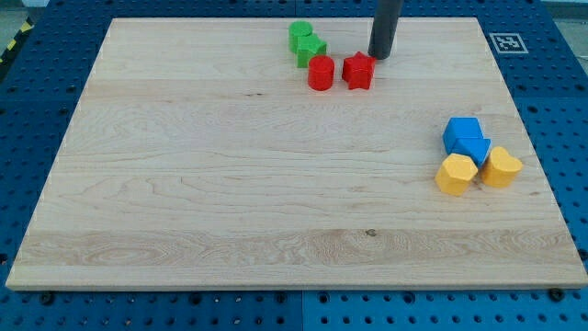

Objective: Move the red star closer to the red circle

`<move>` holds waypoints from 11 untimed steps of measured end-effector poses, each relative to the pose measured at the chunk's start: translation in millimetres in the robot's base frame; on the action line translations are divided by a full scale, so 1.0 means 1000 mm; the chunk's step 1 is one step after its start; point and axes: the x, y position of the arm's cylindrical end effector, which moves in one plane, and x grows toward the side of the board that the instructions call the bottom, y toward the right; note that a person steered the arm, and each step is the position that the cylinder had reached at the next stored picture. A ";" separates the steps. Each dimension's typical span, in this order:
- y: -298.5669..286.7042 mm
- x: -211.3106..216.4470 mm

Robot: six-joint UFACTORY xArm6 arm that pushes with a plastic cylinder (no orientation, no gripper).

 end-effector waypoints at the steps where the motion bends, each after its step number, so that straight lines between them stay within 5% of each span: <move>1: -0.011 0.002; 5: -0.014 0.056; 11: -0.033 0.079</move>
